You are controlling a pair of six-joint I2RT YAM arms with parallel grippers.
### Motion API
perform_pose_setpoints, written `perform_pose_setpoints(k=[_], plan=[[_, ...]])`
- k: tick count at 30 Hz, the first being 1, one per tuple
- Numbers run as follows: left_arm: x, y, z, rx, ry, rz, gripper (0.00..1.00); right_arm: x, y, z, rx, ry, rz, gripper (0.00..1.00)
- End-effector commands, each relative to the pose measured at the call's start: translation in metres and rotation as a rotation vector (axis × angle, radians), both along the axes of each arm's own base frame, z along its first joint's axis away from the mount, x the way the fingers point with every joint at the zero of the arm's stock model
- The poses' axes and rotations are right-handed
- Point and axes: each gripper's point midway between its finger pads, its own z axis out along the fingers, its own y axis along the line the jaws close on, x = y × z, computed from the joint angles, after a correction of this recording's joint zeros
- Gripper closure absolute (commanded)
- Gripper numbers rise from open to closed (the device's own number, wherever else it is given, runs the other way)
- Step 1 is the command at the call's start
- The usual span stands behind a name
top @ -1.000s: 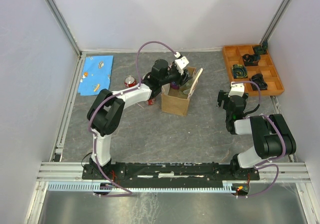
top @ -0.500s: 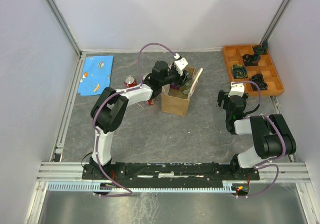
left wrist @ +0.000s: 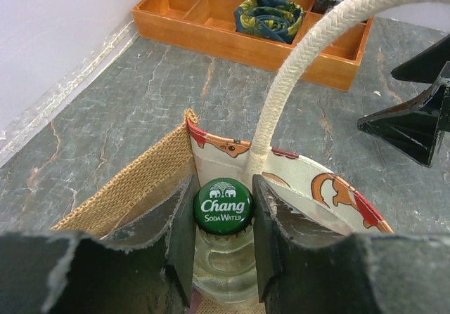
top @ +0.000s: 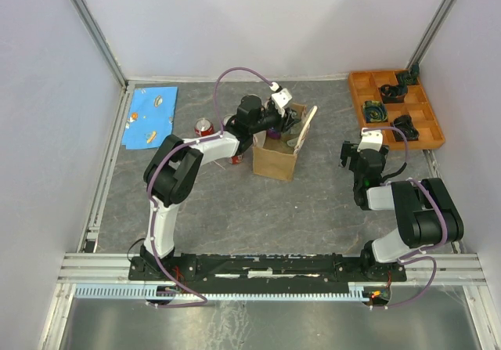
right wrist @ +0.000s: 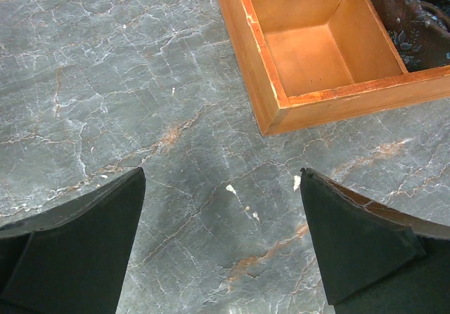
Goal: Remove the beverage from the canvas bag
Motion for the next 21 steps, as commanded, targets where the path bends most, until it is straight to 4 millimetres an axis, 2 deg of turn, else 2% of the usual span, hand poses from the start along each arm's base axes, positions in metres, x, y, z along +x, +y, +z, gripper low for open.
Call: perform_pose_setpoints(k=[1, 5, 17, 21], plan=[[0.013, 0.003, 0.026, -0.072, -0.055, 0.021, 0.97, 0.009, -0.001, 0.017, 0.009, -0.061, -0.01, 0.01], [0.011, 0.001, 0.046, -0.106, -0.072, 0.007, 0.97, 0.009, -0.001, 0.018, 0.01, -0.063, -0.01, 0.01], [0.013, 0.001, 0.178, -0.259, -0.238, 0.012, 0.97, 0.009, -0.001, 0.017, 0.009, -0.062, -0.01, 0.01], [0.01, 0.011, 0.209, -0.271, -0.269, 0.049, 0.97, 0.009, -0.001, 0.018, 0.01, -0.063, -0.009, 0.01]])
